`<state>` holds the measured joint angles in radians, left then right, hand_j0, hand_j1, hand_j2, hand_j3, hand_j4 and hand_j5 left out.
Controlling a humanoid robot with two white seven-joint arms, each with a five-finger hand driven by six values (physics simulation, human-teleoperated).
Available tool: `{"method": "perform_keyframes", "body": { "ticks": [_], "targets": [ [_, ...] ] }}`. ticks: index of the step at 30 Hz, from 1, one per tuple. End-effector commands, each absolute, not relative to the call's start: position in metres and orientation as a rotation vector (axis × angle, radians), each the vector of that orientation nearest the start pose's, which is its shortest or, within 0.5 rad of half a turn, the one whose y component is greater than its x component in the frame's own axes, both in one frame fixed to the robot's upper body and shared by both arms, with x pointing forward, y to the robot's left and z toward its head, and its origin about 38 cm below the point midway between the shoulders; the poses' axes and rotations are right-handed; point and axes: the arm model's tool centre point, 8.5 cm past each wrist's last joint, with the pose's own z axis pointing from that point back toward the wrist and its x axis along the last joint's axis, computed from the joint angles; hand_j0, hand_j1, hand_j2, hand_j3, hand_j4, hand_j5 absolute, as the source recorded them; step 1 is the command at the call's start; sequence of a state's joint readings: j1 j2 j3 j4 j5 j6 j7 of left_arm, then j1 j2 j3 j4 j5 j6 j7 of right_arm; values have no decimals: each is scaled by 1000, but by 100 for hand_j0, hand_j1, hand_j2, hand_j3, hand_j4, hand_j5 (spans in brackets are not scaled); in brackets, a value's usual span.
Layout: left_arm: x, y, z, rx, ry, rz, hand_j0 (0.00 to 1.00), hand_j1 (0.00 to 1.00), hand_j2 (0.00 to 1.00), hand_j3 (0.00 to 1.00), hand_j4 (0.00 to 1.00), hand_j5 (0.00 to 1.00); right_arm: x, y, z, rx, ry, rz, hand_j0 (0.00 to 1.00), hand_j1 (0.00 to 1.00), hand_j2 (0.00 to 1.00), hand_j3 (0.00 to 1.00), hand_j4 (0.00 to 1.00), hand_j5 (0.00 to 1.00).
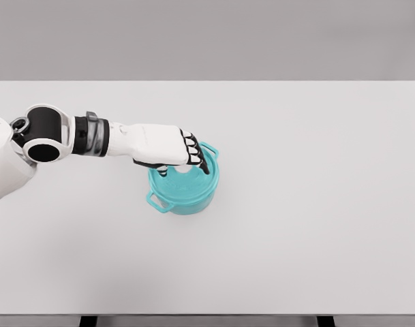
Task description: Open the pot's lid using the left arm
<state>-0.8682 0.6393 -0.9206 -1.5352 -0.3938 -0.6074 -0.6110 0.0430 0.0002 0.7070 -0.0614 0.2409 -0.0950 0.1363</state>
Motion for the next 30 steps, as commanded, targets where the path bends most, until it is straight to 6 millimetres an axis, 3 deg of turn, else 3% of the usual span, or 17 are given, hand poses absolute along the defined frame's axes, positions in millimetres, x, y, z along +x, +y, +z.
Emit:
{"method": "perform_keyframes", "body": {
  "ticks": [1, 16, 21, 24, 25, 27, 30],
  "targets": [
    [424, 163, 220, -216, 1731, 2907, 83, 83, 83, 83, 83, 83, -13, -242, -263, 125, -5, 952, 100, 100, 100, 100, 100, 100],
    [425, 167, 226, -234, 1744, 2900, 41, 41, 41, 41, 41, 41, -14, -242, -263, 126, -4, 952, 100, 100, 100, 100, 100, 100],
    [427, 170, 232, -250, 1759, 2893, 38, 38, 38, 38, 38, 38, -13, -242, -263, 125, -5, 952, 100, 100, 100, 100, 100, 100],
    [437, 224, 254, -445, 1752, 2955, 38, 38, 38, 38, 38, 38, -14, -242, -263, 126, -4, 952, 100, 100, 100, 100, 100, 100],
    [441, 256, 262, -557, 1726, 3007, 38, 38, 38, 38, 38, 38, -13, -242, -263, 125, -5, 952, 100, 100, 100, 100, 100, 100],
    [448, 299, 273, -717, 1686, 3081, 38, 38, 38, 38, 38, 38, -14, -242, -263, 126, -4, 952, 100, 100, 100, 100, 100, 100],
    [468, 339, 263, -906, 1580, 3202, 40, 40, 40, 40, 40, 40, -14, -242, -263, 126, -4, 952, 100, 100, 100, 100, 100, 100]
  ]
}}
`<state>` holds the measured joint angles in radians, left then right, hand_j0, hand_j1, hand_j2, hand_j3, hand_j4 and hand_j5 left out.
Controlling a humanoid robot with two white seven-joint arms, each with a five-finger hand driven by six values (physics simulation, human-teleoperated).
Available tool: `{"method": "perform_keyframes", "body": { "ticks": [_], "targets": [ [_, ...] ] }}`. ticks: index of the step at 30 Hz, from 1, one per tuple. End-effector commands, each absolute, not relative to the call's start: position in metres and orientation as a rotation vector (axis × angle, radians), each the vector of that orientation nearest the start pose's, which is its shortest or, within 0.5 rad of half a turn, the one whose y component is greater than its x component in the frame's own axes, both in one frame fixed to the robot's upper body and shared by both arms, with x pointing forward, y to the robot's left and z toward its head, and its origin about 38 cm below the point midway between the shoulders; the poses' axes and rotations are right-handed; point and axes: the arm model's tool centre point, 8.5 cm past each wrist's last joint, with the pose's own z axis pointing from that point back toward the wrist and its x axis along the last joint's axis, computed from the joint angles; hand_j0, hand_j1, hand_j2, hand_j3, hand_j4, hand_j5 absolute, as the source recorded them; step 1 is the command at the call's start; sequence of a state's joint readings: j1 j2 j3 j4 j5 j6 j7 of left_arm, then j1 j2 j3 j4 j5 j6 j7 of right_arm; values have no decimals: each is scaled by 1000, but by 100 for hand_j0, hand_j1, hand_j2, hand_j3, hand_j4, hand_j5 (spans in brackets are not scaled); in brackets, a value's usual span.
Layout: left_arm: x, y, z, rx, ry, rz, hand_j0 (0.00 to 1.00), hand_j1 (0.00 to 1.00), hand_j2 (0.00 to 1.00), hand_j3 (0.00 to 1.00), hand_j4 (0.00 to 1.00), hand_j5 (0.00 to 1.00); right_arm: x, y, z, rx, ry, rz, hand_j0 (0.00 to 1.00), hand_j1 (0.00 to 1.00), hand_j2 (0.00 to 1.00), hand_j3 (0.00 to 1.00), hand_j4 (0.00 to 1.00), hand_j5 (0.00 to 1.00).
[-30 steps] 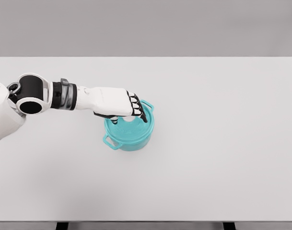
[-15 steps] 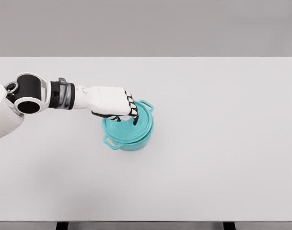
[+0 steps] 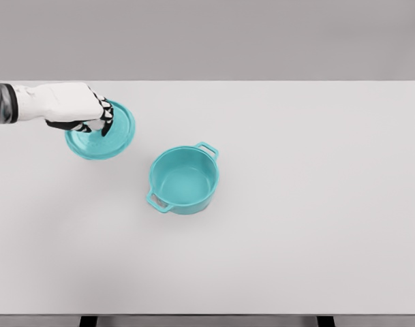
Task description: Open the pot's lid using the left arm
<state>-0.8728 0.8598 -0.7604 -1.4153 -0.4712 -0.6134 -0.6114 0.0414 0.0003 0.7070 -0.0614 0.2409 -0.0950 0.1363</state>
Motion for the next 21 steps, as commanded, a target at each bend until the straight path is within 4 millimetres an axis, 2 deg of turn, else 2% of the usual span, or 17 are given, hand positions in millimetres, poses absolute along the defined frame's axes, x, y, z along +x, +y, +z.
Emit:
{"method": "perform_keyframes", "body": {
  "ticks": [1, 4, 5, 6, 11, 12, 14, 15, 16, 17, 18, 21],
  "targets": [
    [471, 336, 256, -885, 1591, 3214, 42, 42, 42, 42, 42, 42, -13, -242, -263, 125, -5, 952, 100, 100, 100, 100, 100, 100],
    [478, 339, 242, -862, 1612, 3262, 62, 62, 62, 62, 62, 62, -14, -242, -263, 126, -4, 952, 100, 100, 100, 100, 100, 100],
    [480, 338, 238, -851, 1622, 3271, 90, 90, 90, 90, 90, 90, -14, -242, -263, 126, -4, 952, 100, 100, 100, 100, 100, 100],
    [481, 339, 236, -849, 1628, 3281, 100, 100, 100, 100, 100, 100, -14, -242, -263, 126, -4, 952, 100, 100, 100, 100, 100, 100],
    [482, 338, 232, -834, 1639, 3289, 100, 100, 100, 100, 100, 100, -14, -242, -263, 126, -4, 952, 100, 100, 100, 100, 100, 100],
    [484, 346, 229, -839, 1652, 3315, 100, 100, 100, 100, 100, 100, -14, -242, -263, 126, -4, 952, 100, 100, 100, 100, 100, 100],
    [489, 385, 212, -870, 1717, 3445, 100, 100, 100, 100, 100, 100, -14, -242, -263, 126, -4, 952, 100, 100, 100, 100, 100, 100],
    [490, 411, 206, -894, 1844, 3499, 100, 100, 100, 100, 100, 100, -14, -242, -263, 126, -4, 952, 100, 100, 100, 100, 100, 100],
    [491, 423, 205, -909, 1902, 3515, 100, 100, 100, 100, 100, 100, -14, -242, -263, 126, -4, 952, 100, 100, 100, 100, 100, 100],
    [489, 449, 203, -971, 1996, 3549, 100, 100, 100, 100, 100, 100, -14, -242, -263, 126, -4, 952, 100, 100, 100, 100, 100, 100],
    [488, 463, 206, -1032, 2053, 3546, 100, 100, 100, 100, 100, 100, -13, -242, -263, 125, -5, 952, 100, 100, 100, 100, 100, 100],
    [487, 466, 204, -1040, 2063, 3556, 100, 100, 100, 100, 100, 100, -13, -242, -263, 125, -5, 952, 100, 100, 100, 100, 100, 100]
  ]
}}
